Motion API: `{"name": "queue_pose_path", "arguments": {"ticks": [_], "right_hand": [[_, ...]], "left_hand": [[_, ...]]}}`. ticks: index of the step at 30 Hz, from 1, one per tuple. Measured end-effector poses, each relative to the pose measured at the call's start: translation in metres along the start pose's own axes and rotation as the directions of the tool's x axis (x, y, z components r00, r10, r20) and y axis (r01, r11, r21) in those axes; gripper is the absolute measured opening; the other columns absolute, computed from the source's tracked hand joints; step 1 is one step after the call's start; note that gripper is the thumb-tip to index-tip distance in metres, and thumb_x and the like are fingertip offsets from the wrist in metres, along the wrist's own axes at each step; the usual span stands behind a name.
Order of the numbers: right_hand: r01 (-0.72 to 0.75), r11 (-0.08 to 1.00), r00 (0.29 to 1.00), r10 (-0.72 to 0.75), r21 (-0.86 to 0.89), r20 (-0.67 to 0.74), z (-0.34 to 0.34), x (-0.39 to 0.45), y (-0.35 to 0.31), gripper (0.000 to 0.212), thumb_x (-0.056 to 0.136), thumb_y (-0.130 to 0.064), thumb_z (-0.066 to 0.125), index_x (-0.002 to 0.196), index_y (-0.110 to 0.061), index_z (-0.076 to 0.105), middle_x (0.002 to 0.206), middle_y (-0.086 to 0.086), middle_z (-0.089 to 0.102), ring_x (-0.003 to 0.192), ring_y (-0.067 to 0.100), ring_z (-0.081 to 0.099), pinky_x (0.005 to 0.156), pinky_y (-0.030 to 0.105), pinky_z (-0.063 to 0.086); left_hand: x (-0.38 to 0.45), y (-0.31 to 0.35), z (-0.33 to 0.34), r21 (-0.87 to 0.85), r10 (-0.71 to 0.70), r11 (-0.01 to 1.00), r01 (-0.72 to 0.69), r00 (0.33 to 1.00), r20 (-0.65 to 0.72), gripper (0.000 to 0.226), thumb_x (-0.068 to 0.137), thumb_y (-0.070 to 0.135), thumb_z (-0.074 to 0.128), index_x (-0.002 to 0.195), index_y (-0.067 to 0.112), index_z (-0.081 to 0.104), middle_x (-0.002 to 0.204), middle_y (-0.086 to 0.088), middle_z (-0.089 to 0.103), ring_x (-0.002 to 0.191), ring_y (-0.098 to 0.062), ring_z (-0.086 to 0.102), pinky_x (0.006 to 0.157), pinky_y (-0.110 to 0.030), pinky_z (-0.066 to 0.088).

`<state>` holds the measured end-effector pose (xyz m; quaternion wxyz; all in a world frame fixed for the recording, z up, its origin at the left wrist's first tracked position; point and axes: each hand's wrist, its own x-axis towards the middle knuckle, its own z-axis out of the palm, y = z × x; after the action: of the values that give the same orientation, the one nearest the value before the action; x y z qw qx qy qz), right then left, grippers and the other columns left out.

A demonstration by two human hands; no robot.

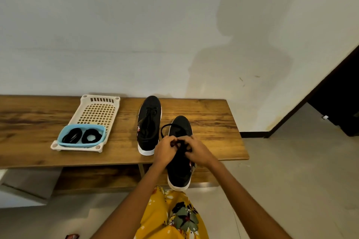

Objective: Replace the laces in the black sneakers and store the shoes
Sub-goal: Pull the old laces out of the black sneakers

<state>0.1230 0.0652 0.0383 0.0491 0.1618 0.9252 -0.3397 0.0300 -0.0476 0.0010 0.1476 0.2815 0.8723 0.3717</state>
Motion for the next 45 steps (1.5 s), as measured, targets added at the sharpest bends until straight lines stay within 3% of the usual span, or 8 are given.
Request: {"name": "queue_pose_path", "arguments": {"ticks": [8,11,18,25,28,37,42,45], "right_hand": [[-0.058,0.975,0.912,0.139,0.213,-0.387,-0.004,0.009,-0.022,0.009,0.09,-0.021,0.061,0.092,-0.017,0.069,0.09,-0.004,0.06,0.078,0.005,0.057,0.064,0.018,0.042],[-0.016,0.693,0.875,0.358,0.72,-0.325,-0.042,0.014,-0.051,0.016,0.093,-0.027,0.057,0.084,-0.016,0.063,0.073,-0.003,0.059,0.063,0.006,0.054,0.055,0.016,0.04],[0.24,0.31,0.803,0.469,0.92,-0.368,-0.109,0.022,-0.069,0.008,0.092,-0.023,0.059,0.093,-0.015,0.06,0.066,-0.004,0.049,0.059,0.009,0.048,0.056,0.021,0.047],[-0.126,0.958,0.965,0.179,0.256,-0.194,-0.052,0.023,-0.03,0.028,0.092,-0.042,0.055,0.101,-0.016,0.061,0.091,0.001,0.063,0.076,0.01,0.06,0.063,0.022,0.05],[-0.173,0.98,0.983,0.166,-0.101,-0.078,-0.01,0.02,-0.005,0.047,0.083,-0.049,0.063,0.119,-0.02,0.061,0.111,-0.002,0.064,0.099,0.014,0.06,0.077,0.026,0.048],[-0.122,0.975,0.936,0.176,0.187,-0.305,-0.029,0.012,-0.013,0.026,0.095,-0.027,0.054,0.072,-0.021,0.064,0.067,-0.003,0.064,0.054,0.009,0.052,0.054,0.025,0.039],[0.145,0.528,0.734,0.51,0.837,-0.449,-0.099,0.017,-0.037,0.022,0.099,-0.027,0.046,0.096,-0.013,0.063,0.07,-0.002,0.06,0.055,0.008,0.052,0.048,0.017,0.044],[0.053,0.528,0.767,0.522,0.848,-0.373,-0.101,0.022,-0.026,0.026,0.102,-0.025,0.039,0.107,-0.008,0.059,0.077,0.003,0.061,0.065,0.011,0.058,0.057,0.019,0.05]], "left_hand": [[0.006,0.001,-0.001,0.08,-0.008,0.997,0.004,0.999,0.048,0.024,0.089,0.031,0.061,0.108,0.016,0.064,0.11,0.0,0.063,0.1,-0.018,0.06,0.076,-0.029,0.046],[0.006,0.001,-0.001,0.1,0.021,0.995,-0.024,0.999,0.036,0.022,0.089,0.032,0.061,0.104,0.017,0.066,0.108,0.002,0.063,0.098,-0.014,0.06,0.074,-0.025,0.044],[0.002,0.001,-0.001,0.087,0.032,0.996,-0.034,0.999,0.015,0.019,0.089,0.031,0.062,0.102,0.018,0.066,0.106,0.004,0.065,0.096,-0.013,0.062,0.076,-0.026,0.048],[0.008,0.005,-0.003,0.192,0.082,0.976,-0.1,0.992,0.096,0.022,0.092,0.034,0.055,0.105,0.017,0.057,0.106,0.003,0.057,0.093,-0.018,0.059,0.069,-0.029,0.045],[0.01,0.003,-0.006,0.187,0.078,0.978,-0.094,0.993,0.091,0.016,0.09,0.031,0.057,0.1,0.019,0.058,0.104,0.005,0.058,0.09,-0.017,0.06,0.069,-0.029,0.045],[0.01,0.006,-0.012,0.152,0.055,0.986,-0.067,0.995,0.081,0.016,0.086,0.036,0.063,0.092,0.021,0.064,0.099,0.008,0.064,0.089,-0.01,0.061,0.068,-0.025,0.043],[0.007,0.006,-0.009,0.123,0.033,0.991,-0.045,0.995,0.099,0.017,0.088,0.035,0.061,0.094,0.018,0.062,0.1,0.005,0.061,0.088,-0.013,0.059,0.071,-0.029,0.046],[0.008,0.006,-0.008,0.115,0.022,0.993,-0.041,0.987,0.161,0.017,0.088,0.033,0.06,0.094,0.017,0.058,0.101,0.005,0.053,0.085,-0.013,0.055,0.072,-0.029,0.045]]}}
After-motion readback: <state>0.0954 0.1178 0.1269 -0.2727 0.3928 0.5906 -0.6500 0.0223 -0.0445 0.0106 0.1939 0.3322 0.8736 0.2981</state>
